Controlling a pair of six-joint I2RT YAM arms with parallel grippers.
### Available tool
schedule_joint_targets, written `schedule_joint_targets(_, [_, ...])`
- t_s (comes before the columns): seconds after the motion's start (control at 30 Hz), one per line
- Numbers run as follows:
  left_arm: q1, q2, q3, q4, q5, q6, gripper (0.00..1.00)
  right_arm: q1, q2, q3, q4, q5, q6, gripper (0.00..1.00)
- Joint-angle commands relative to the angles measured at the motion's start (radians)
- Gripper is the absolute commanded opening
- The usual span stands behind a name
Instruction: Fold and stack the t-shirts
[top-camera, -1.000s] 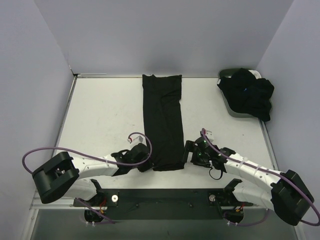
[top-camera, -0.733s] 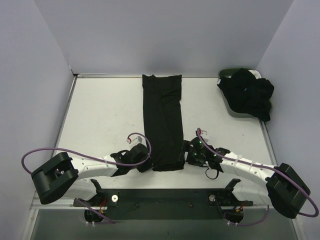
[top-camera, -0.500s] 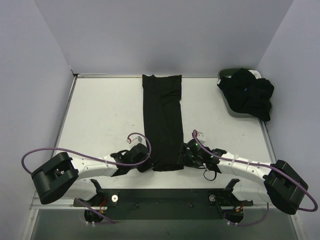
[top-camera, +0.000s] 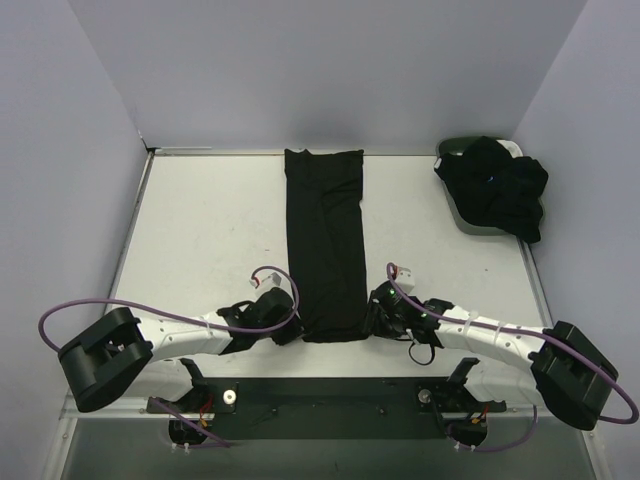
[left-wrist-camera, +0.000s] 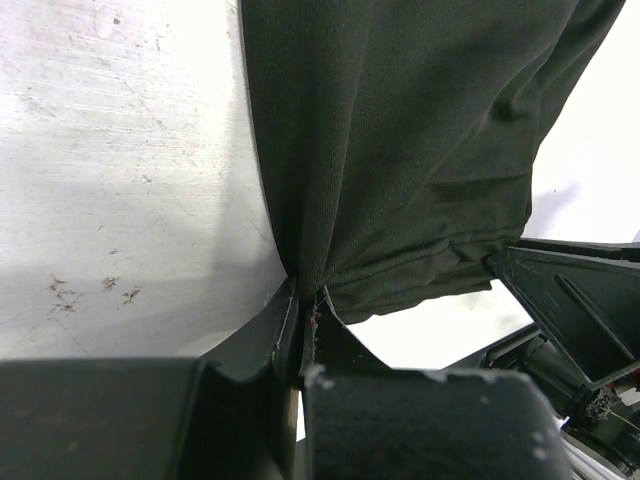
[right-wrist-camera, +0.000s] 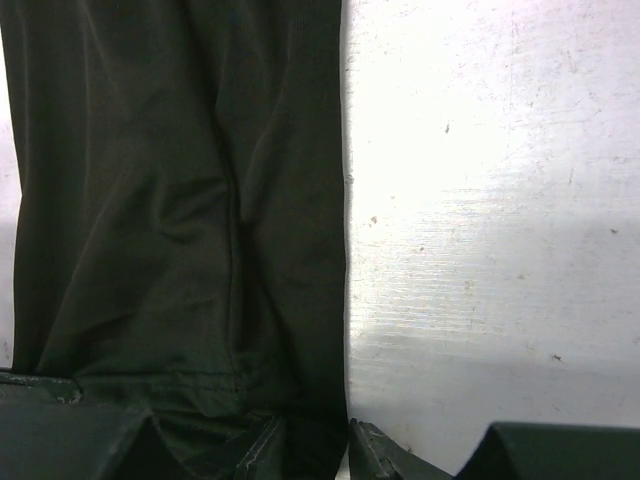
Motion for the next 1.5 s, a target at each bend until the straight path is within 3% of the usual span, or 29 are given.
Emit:
schedule_joint_targets(0.0, [0.004, -0.007, -0.026, -0.082, -0.021, 0.012, 0.0, 0.009, 0.044, 0.01, -0.025, 0.029, 0.011, 0.31])
schedule_joint_targets(0.57, [0.002, 0.001, -0.058, -0.046, -0.009, 0.008, 0.0, 0.052, 0.121, 0.069, -0.013, 0.038, 0.02, 0.33])
schedule_joint_targets(0.63, [0.004, -0.004, -0.062, -0.047, -0.006, 0.008, 0.0, 0.058, 0.122, 0.061, -0.008, 0.038, 0.025, 0.31])
schedule_joint_targets(0.87, [0.004, -0.056, -0.066, -0.092, -0.014, 0.011, 0.0, 0.069, 0.133, 0.053, -0.003, 0.042, 0.036, 0.0])
schedule_joint_targets(1.27, [-0.03, -0.275, 0.034, -0.36, -0.052, 0.045, 0.0, 0.179, -0.015, 0.148, -0.181, 0.159, 0.039, 0.0])
schedule_joint_targets(1.47, [-0.052, -0.337, 0.003, -0.374, -0.06, 0.025, 0.0, 0.239, -0.042, 0.168, -0.224, 0.21, 0.068, 0.0])
